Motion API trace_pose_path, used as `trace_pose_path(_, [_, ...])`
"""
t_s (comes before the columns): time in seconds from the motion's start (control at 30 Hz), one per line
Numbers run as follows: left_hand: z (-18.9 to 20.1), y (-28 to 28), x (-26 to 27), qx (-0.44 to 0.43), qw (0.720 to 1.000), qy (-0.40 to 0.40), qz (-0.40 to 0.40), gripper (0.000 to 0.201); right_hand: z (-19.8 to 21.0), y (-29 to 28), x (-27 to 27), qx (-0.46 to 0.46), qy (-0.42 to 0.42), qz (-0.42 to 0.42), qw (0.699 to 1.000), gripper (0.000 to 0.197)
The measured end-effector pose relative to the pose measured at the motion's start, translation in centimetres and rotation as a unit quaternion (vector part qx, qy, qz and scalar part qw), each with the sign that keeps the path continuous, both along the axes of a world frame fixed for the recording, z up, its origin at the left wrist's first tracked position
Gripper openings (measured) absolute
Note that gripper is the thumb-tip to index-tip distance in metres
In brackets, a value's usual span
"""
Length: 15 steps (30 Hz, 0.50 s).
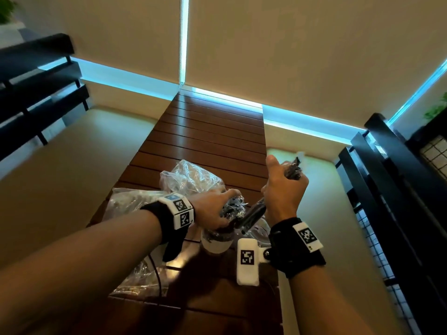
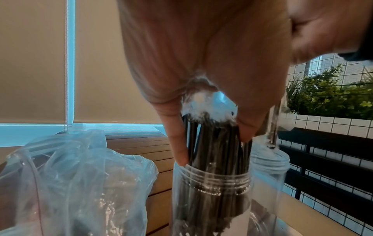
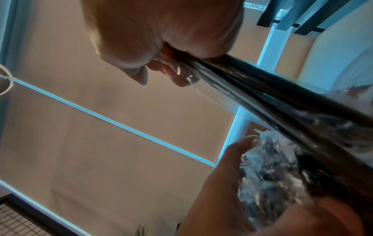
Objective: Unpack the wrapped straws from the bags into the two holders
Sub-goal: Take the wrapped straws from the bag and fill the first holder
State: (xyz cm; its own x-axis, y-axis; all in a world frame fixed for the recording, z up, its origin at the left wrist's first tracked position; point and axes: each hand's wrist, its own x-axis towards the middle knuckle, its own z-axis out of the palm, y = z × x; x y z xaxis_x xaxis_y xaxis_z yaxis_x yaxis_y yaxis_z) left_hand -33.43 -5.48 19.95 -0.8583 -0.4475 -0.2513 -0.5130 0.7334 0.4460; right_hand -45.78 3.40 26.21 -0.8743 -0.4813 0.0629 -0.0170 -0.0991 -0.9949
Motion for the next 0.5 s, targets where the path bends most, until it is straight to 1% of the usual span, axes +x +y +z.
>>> trace_pose_path(0.07, [-0.1, 0.3, 0.0, 0.001, 1.000, 0.013, 0.002, 0.084, -0.5, 0.1, 0.1, -0.024, -0.013, 0.001, 1.000, 0.037])
trace_pose_path(0.17, [-0.1, 0.4, 0.1, 0.003, 0.999, 0.033, 0.010, 0.086, -1.0, 0.3, 0.5, -0.062, -0.029, -0.007, 0.998, 0.042])
trace_pose_path(0.23, [0.1, 0.2, 0.3, 0.008, 1.000, 0.026, 0.012, 0.098, -1.6, 0.2, 0.7, -0.081, -0.040, -0.014, 0.996, 0.042])
trace_pose_path(0.3, [0.1, 0.2, 0.4, 0.006, 1.000, -0.002, 0.012, 0.115, -2.2, 0.0, 1.0, -0.098, -0.041, -0.019, 0.994, 0.043])
trace_pose_path(0.33, [0.1, 0.4, 0.4, -0.004, 1.000, -0.015, 0.016, 0.122, -2.6, -0.2, 1.2, -0.105, -0.037, -0.019, 0.994, 0.047])
trace_pose_path(0.37, [-0.1, 0.5, 0.4, -0.024, 0.999, -0.024, 0.022, 0.124, -3.0, -0.3, 1.4, -0.110, -0.036, -0.019, 0.993, 0.052])
trace_pose_path(0.43, [-0.9, 1.0, 0.4, -0.070, 0.997, -0.014, 0.033, 0.118, -3.6, -0.4, 1.7, -0.119, -0.038, -0.019, 0.992, 0.048])
trace_pose_path(0.5, [-1.4, 1.3, 0.2, -0.097, 0.995, 0.010, 0.035, 0.105, -3.9, -0.4, 1.8, -0.135, -0.033, -0.015, 0.990, 0.046])
